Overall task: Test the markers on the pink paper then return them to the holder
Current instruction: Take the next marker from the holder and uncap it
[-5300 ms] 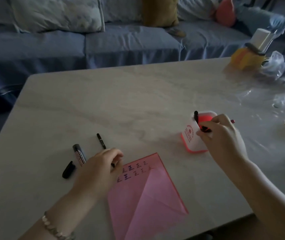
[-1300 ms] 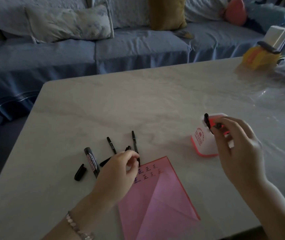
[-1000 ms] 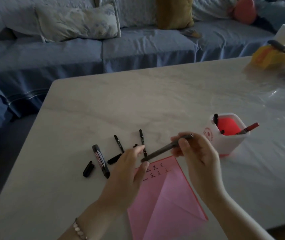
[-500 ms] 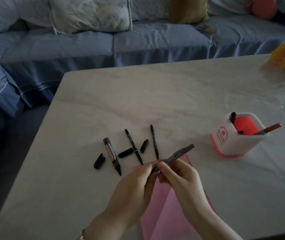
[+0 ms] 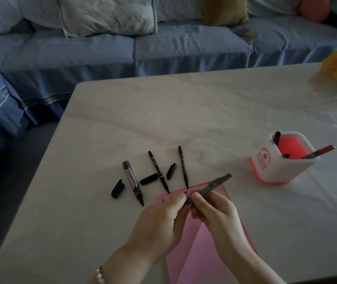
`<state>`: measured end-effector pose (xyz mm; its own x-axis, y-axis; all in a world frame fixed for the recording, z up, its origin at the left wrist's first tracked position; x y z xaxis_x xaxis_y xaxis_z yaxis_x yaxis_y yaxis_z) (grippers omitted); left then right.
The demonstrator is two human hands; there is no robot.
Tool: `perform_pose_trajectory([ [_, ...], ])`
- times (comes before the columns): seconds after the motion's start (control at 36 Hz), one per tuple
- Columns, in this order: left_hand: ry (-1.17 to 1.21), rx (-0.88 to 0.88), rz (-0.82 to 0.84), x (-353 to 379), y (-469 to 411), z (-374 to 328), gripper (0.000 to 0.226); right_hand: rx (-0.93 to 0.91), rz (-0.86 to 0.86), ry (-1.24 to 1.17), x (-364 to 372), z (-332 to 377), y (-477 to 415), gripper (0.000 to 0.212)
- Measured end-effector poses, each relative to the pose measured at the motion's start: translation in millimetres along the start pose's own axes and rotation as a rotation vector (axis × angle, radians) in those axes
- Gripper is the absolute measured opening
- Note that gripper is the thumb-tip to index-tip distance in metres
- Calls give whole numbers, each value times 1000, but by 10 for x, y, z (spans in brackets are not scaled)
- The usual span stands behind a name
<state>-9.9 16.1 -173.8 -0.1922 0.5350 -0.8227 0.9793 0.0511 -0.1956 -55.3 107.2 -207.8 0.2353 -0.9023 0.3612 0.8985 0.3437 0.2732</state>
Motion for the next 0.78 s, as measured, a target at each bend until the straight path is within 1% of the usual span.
perform_pose_trajectory([
  [0.11, -17, 5, -7, 23, 4, 0, 40, -14, -13, 16, -44, 11, -8, 15],
  [0.14, -21, -10, -12, 20, 7, 15, 44, -22, -14, 26, -53, 16, -12, 16],
  [0.22, 5, -77, 23, 40, 13, 66, 50, -30, -6, 37, -51, 16, -16, 16],
  [0.28, 28, -109, 55, 51, 7, 54, 49, -28, -17, 21, -51, 21, -44, 16],
  [0.36, 75, -208, 24, 19, 13, 111, 48, -37, -91, -17, -158, 114, -177, 15],
  [0.39, 128, -268, 0, 2, 28, 174, 42, -49, -104, 24, -205, 166, -245, 15],
  [0.44, 225, -363, -32, -13, 74, 292, 31, -65, -104, 226, -285, 275, -405, 14],
  [0.5, 266, -407, -44, -17, 131, 347, 32, -66, -71, 469, -335, 317, -594, 13],
  [0.56, 305, -438, -55, 16, 193, 396, 34, -75, -40, 629, -364, 311, -775, 11],
  [0.58, 318, -439, -66, 30, 217, 407, 36, -90, -44, 687, -379, 312, -850, 7],
  [0.67, 291, -432, -121, 11, 233, 427, 37, -125, -93, 781, -413, 321, -1014, 21],
  [0.78, 332, -481, -171, -44, 180, 461, 22, -110, -111, 883, -371, 242, -1162, 20],
])
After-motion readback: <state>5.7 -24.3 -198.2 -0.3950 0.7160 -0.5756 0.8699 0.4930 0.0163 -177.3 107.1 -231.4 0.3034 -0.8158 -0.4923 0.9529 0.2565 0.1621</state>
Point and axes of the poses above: each hand's wrist, its own y-axis away from the middle knuckle, its own x-axis out of the palm, z = x × y, the point moved 10 cm from there along -y, towards the middle knuckle, and after that the axes turned 8 degrees about -y, right-handed, at the moved point
